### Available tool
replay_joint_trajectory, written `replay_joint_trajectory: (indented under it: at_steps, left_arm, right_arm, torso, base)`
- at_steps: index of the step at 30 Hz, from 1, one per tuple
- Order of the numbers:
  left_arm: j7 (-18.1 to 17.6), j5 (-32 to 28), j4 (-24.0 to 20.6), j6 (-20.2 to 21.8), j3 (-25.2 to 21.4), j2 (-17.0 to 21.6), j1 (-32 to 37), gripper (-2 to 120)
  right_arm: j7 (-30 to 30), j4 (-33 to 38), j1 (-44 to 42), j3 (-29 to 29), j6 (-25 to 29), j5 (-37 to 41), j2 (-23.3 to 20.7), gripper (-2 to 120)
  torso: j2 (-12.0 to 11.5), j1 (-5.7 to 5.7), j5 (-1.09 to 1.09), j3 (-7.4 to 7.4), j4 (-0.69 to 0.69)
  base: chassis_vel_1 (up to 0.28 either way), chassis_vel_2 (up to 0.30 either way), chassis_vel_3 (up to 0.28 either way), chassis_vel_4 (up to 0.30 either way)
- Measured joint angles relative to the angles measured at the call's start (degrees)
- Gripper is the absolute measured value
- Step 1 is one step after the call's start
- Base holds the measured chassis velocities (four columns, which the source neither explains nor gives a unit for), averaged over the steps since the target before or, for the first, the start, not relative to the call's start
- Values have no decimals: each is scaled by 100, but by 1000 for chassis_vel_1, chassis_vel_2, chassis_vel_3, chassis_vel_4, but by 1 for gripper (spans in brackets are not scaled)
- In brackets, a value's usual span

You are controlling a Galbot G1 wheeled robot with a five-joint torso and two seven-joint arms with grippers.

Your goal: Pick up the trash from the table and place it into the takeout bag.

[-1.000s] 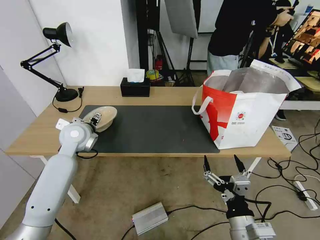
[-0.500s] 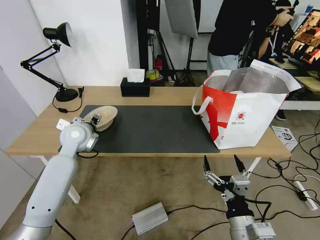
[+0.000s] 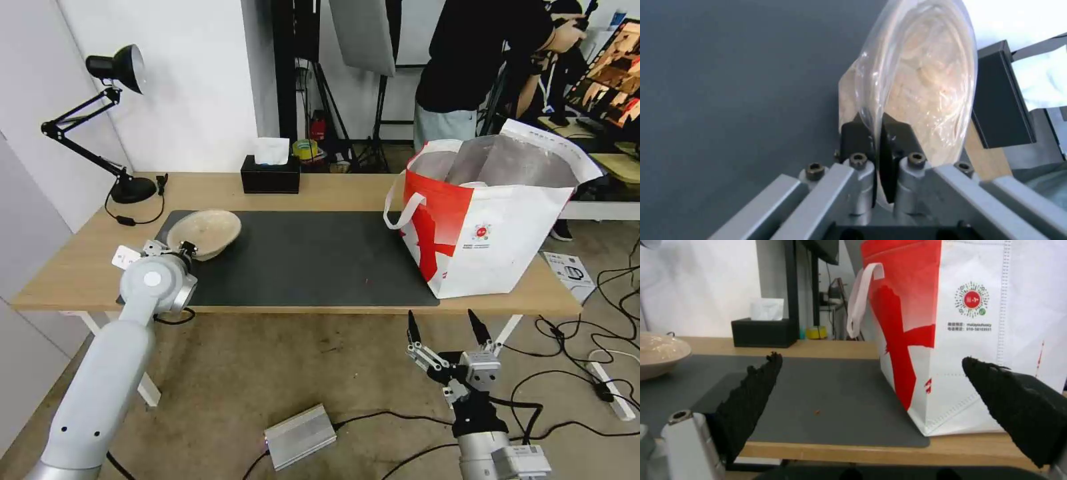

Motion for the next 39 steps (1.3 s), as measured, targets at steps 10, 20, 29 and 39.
replay_joint_trajectory:
  at_steps: [10, 20, 29, 39]
  left_arm:
    - [2, -28, -148, -33, -53, 141, 93, 0]
    - [171, -41, -621, -152, -30, 245, 204, 0]
    - [578, -298, -1209, -309, 112, 415, -37, 0]
    - [1106, -375, -1438, -387, 317, 691, -123, 0]
  right_arm:
    - [0, 0, 0, 0, 0, 0, 0, 100]
    - [0, 0, 0, 0, 0, 0, 0, 100]
    - [0, 0, 0, 0, 0, 0, 0, 100]
    - [0, 0, 0, 0, 0, 0, 0, 100]
  torso:
    - [0, 0, 0, 0, 0]
    - [0, 0, -1, 0, 0]
    - [0, 0, 0, 0, 0]
    - [0, 0, 0, 0, 0]
  base:
    - [0, 0, 0, 0]
    - [0, 0, 0, 0]
    - [0, 0, 0, 0]
    - [0, 0, 0, 0]
